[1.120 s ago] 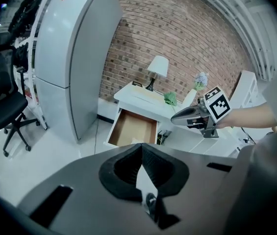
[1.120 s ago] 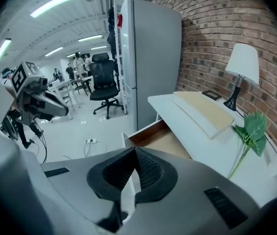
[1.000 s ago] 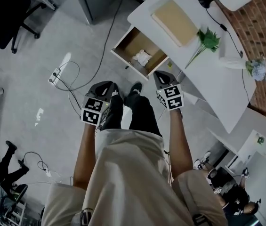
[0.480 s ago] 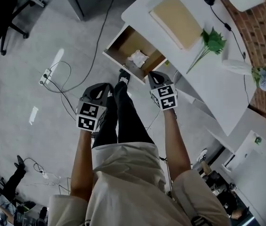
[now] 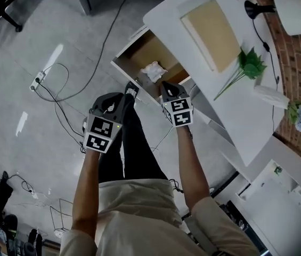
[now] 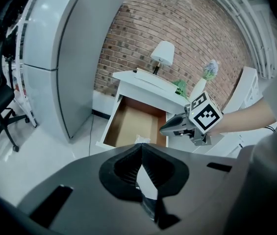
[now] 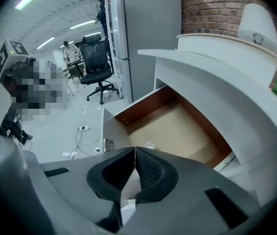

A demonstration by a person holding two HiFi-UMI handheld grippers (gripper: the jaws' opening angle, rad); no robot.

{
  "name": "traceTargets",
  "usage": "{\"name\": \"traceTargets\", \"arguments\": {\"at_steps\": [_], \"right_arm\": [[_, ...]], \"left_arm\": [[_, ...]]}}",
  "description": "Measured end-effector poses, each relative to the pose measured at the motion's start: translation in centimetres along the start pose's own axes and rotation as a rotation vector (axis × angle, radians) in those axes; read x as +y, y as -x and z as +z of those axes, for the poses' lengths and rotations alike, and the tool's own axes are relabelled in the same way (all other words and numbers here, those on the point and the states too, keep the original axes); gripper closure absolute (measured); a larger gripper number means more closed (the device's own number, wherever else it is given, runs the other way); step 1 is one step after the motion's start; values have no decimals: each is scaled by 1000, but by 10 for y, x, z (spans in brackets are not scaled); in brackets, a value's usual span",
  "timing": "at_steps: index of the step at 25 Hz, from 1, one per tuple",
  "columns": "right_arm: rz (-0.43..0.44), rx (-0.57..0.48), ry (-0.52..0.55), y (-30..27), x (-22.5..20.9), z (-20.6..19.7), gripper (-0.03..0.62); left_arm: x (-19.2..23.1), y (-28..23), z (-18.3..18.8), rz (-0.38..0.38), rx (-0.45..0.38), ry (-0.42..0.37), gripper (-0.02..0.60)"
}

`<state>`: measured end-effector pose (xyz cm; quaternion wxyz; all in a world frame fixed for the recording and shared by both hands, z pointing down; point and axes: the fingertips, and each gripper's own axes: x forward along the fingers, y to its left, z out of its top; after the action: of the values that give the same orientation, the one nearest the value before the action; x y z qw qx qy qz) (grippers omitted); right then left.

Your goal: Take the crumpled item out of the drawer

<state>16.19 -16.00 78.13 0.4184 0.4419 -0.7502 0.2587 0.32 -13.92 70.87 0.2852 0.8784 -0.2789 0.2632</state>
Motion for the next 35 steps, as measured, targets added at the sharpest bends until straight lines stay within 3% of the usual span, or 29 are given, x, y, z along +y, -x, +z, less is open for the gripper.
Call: {"name": "traceTargets", "arguments": {"at_steps": [5, 12, 19, 28, 35], "right_arm": [[8, 42, 88, -33, -12, -1, 567], [14, 68, 129, -73, -25, 3, 545], [69, 110, 114, -100, -27, -10, 475], [80, 167, 216, -123, -44, -11, 444], [163, 232, 273, -145, -41, -18, 386]], "left_arm": [[15, -12, 0, 7, -22, 13, 566], [20, -37, -17, -17, 19, -1, 566], [8, -73, -22, -38, 37, 37, 565], [20, -99, -2, -8, 5, 78, 565], [35, -106, 19, 31, -42, 116, 566]]}}
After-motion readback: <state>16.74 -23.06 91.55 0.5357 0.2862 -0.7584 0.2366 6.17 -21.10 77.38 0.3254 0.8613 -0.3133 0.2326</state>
